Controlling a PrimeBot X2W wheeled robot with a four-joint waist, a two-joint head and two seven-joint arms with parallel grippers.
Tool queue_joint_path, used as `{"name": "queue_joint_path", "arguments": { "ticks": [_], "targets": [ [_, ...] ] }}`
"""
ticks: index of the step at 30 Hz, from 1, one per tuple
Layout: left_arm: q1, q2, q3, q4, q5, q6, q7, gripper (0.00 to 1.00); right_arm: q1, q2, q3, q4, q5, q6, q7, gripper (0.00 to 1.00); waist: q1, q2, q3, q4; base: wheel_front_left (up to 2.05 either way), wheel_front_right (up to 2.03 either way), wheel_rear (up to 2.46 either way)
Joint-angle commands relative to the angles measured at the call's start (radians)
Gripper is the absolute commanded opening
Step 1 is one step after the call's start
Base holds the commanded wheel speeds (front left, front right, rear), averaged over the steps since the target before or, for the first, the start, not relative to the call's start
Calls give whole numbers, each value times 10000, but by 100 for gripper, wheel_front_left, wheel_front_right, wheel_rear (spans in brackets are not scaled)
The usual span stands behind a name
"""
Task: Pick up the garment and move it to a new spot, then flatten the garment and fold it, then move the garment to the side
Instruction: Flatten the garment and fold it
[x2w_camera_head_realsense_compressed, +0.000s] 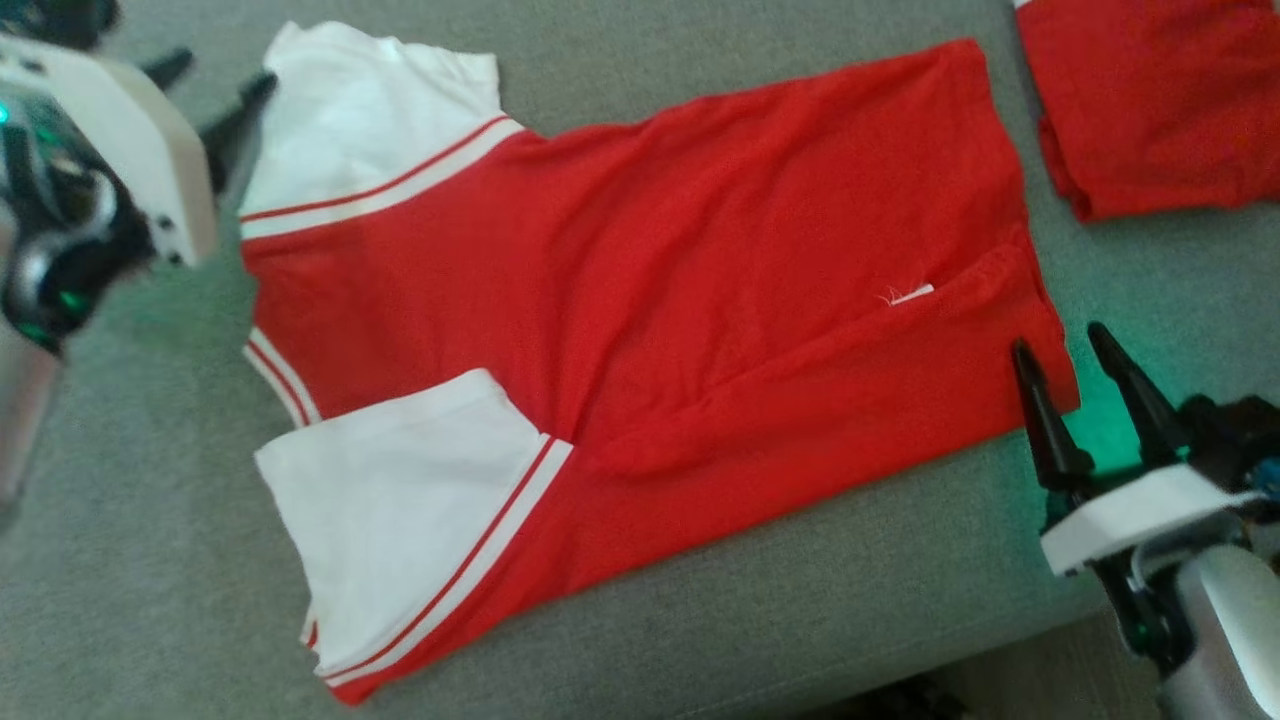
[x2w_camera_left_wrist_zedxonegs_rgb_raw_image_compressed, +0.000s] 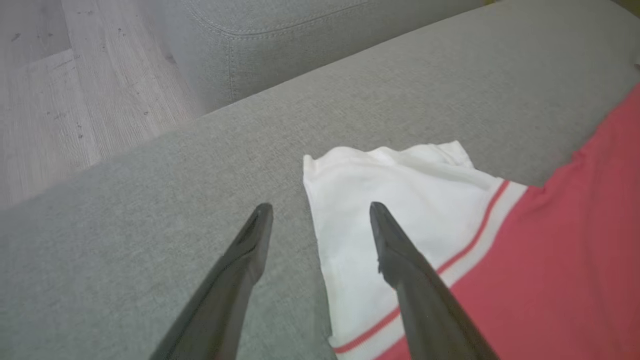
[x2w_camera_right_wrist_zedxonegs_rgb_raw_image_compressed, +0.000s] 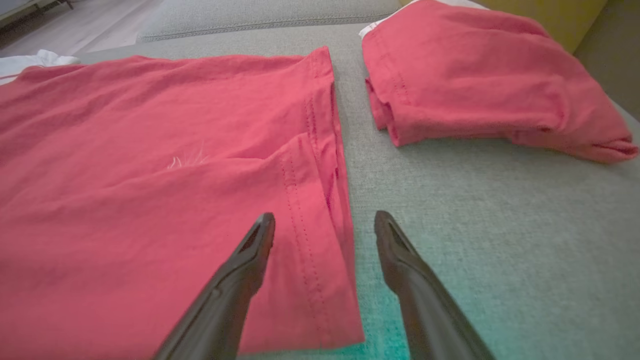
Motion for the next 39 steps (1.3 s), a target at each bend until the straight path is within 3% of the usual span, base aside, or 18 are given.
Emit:
{"name": "queue_joint_path", "arguments": {
  "ticks": [1,12,18,39],
  "targets": [
    [-632,515,401,-67,-87,-55,-50,100,-185,-146,157,-259,-51,-9,-91,100,-3,0,312,-254,0,0,0],
    [-2213,778,-492,1718,411,-56,-588,100,-526,35,413,-250,-49,-9,-133,100,-3,0,967,-846,0,0,0],
    [-2615,638,-1033,2516,455,-57,-421,100,-564,139,464,-166,-23,-9,-239,100,-3,0,1135,-1023,0,0,0],
    [-2765,1259,-2243,1834,-654,-57,-138,100,-463,353,223,-190,-266,-9,-198,100,-3,0,1054,-952,0,0,0]
  ]
}}
